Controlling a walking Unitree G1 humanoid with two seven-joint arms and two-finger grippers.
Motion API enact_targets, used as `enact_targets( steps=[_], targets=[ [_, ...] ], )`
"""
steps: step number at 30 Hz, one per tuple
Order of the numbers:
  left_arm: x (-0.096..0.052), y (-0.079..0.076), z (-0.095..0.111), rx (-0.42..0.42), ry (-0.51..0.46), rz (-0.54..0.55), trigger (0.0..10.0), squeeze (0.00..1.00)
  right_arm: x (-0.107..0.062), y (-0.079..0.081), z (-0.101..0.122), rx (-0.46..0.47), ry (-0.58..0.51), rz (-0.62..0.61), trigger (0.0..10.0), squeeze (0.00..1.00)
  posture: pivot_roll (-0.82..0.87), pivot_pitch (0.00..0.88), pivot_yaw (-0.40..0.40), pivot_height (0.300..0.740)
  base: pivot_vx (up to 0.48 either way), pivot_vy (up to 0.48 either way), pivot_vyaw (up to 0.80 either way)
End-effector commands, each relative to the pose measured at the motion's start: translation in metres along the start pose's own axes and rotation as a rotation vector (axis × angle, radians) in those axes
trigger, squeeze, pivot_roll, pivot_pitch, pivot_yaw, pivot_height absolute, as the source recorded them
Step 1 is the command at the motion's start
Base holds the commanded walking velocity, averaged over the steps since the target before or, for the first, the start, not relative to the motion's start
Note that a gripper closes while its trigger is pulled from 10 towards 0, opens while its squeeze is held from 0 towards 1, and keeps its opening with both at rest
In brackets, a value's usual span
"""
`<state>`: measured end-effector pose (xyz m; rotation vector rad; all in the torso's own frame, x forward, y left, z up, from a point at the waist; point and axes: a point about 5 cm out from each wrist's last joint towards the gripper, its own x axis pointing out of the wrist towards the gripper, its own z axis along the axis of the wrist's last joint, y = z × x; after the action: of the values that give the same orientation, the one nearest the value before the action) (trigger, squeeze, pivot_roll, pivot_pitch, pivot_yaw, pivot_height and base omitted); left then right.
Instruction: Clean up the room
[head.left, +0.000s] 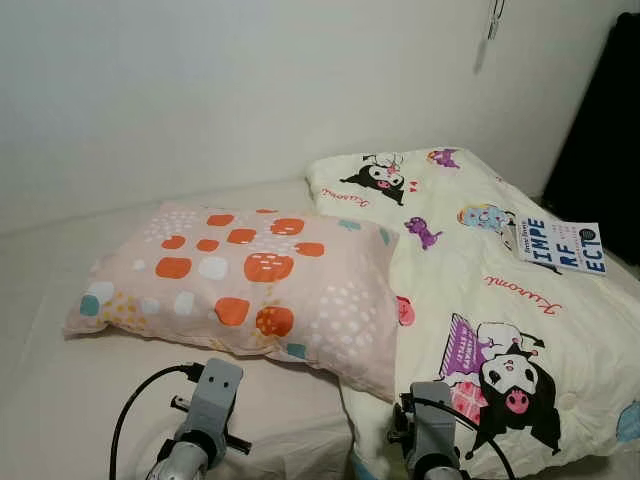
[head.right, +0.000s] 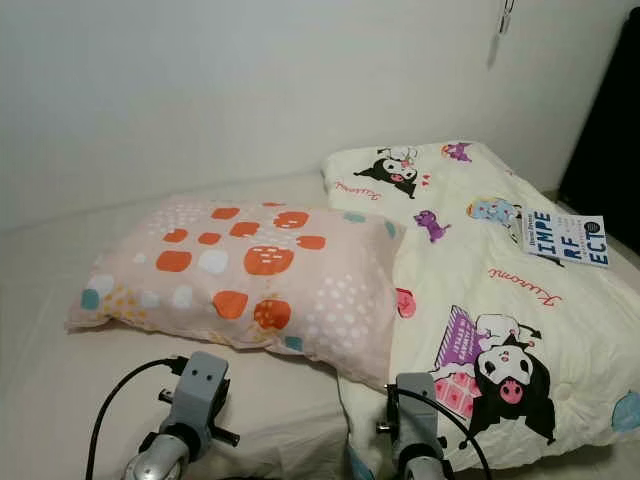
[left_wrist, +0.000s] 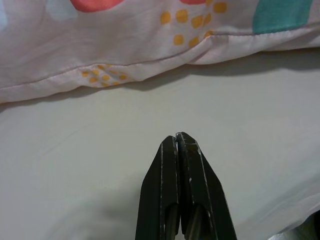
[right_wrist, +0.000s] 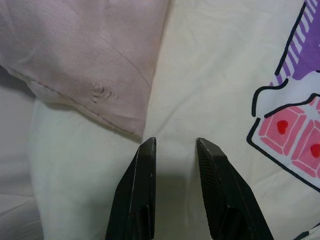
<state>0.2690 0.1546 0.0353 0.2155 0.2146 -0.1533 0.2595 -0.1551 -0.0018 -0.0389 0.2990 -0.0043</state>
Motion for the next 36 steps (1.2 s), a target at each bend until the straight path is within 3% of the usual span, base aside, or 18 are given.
enact_targets(
  steps=[1,8,36],
  targets=[
    [-0.0036,0.0027,-0.0069,0.016,0.037,-0.007,10.0,0.0,-0.0013,0.0011,-0.0023,0.033,0.017,0.0,10.0,0.0,0.05,0.156,0.023,0.597,0.0,0.0,0.0],
    [-0.0042,0.002,-0.0076,0.014,0.041,-0.008,10.0,0.0,-0.0014,0.0004,-0.0022,0.05,0.018,0.0,10.0,0.0,0.05,0.156,0.022,0.573,0.0,0.0,0.0],
    [-0.0039,0.0033,-0.0072,0.017,0.044,-0.014,10.0,0.0,-0.0018,0.0016,-0.0042,0.049,0.034,0.0,10.0,0.0,0.05,0.157,0.028,0.573,0.0,0.0,0.0]
  ],
)
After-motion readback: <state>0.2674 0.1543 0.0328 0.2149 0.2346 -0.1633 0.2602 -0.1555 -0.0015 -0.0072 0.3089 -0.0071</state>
